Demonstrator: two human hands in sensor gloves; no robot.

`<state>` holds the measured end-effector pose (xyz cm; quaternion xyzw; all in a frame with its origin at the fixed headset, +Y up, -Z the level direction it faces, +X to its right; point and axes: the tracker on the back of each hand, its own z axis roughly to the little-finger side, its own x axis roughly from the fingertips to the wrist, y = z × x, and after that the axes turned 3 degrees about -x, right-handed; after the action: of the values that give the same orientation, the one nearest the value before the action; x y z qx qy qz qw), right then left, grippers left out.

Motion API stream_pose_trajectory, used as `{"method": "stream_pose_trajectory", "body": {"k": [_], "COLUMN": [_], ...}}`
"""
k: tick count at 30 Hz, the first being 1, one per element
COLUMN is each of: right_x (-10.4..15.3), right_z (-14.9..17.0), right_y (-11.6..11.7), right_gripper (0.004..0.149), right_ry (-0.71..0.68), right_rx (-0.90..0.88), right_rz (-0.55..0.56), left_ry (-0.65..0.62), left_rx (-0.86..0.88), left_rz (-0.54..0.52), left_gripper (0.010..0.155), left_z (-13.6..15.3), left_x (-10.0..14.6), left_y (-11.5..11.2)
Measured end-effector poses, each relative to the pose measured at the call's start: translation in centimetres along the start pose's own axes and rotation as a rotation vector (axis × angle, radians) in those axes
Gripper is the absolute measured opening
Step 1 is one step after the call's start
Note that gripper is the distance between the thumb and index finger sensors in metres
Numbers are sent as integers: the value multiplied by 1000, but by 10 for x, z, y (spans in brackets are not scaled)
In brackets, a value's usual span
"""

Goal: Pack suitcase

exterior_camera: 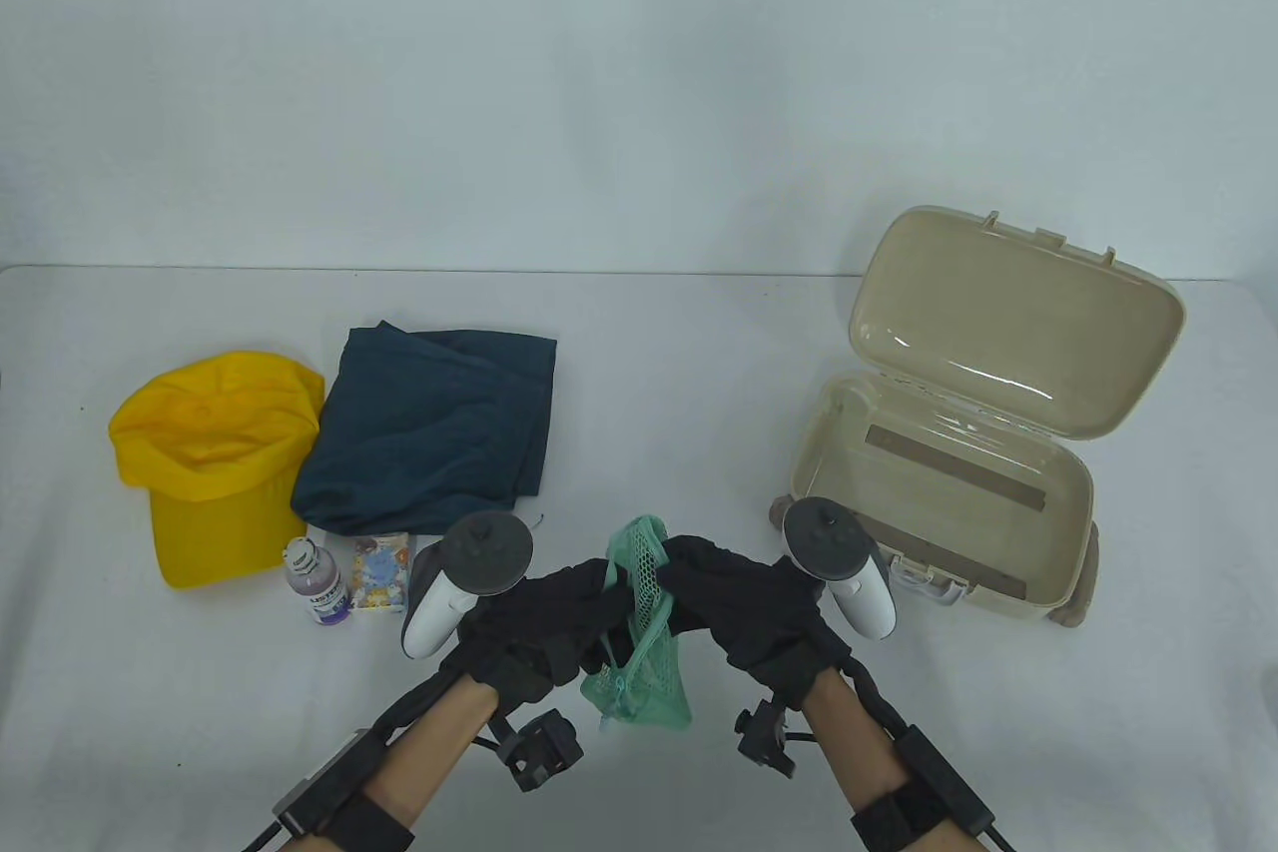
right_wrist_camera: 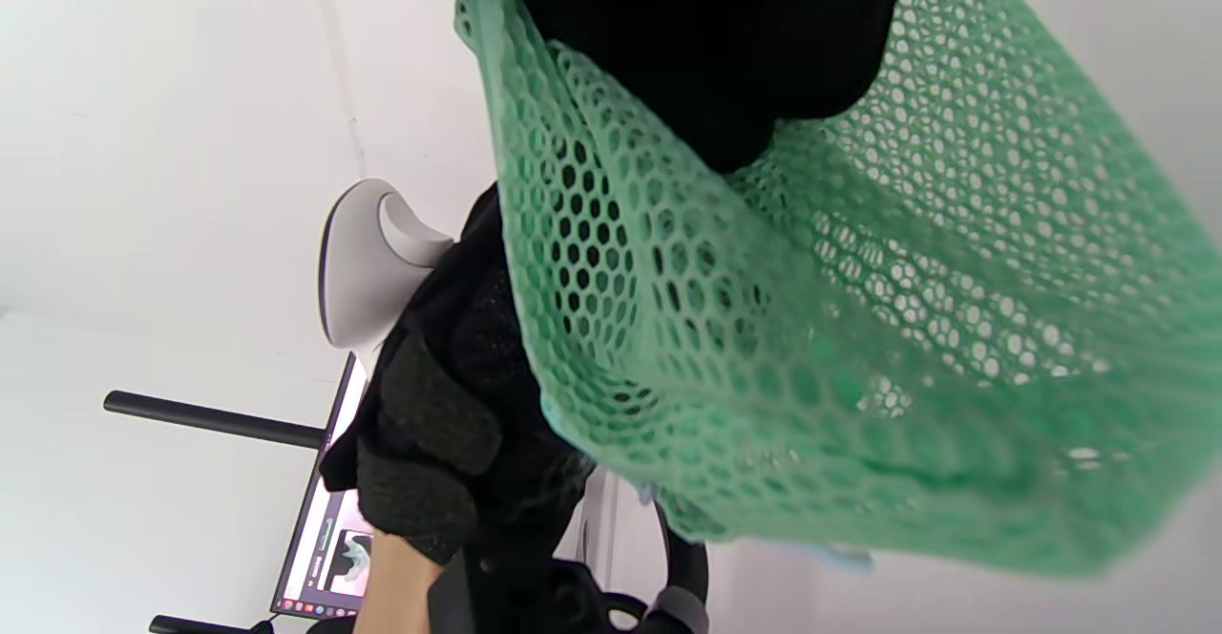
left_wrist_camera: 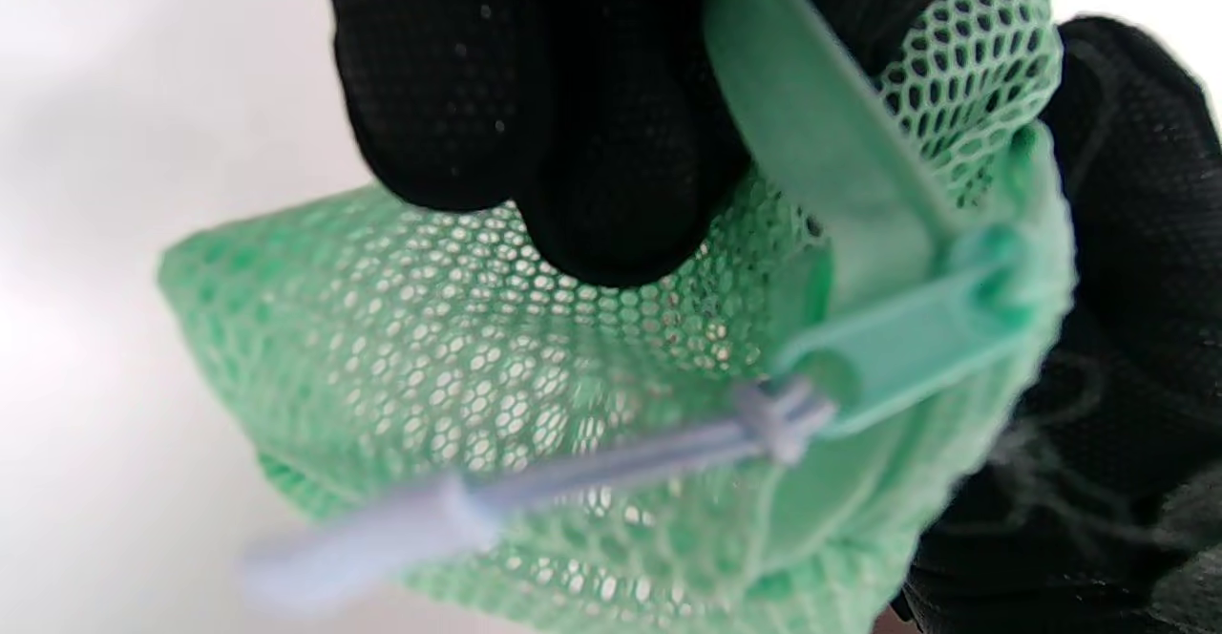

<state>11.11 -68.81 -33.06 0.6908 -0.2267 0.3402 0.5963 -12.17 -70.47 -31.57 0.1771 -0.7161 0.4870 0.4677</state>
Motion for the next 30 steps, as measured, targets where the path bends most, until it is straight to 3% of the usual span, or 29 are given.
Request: {"method": "stream_pose_trajectory", "body": {"k": [3,9,14,19,23,30], "right_x": [5,13,12,10,8,6], "right_z": [-3,-7,-8,-11,-15,-11], "right_y": [-8,-25,-26,-19,-11,-9], "right_gripper": [40,41,41,42,41,41], "right_ry": [69,211,309,344,313,343], "right_rx": [134,510,701,834,772,771], "right_rz": [135,376,373,351,349,320], "left_ry": [30,119,185,185,142,192], "left_rx": [-135,-167,-180,-220,-202,-385], "left_rz": [-51,-116,-157,-128,-72,-74], "left_gripper": [43,43,43,44,44,43], "left_z": [-1,10,21,18,9,7], "left_x": [0,3,5,6,5,1], "left_y": [5,27,44,47,35,31]}}
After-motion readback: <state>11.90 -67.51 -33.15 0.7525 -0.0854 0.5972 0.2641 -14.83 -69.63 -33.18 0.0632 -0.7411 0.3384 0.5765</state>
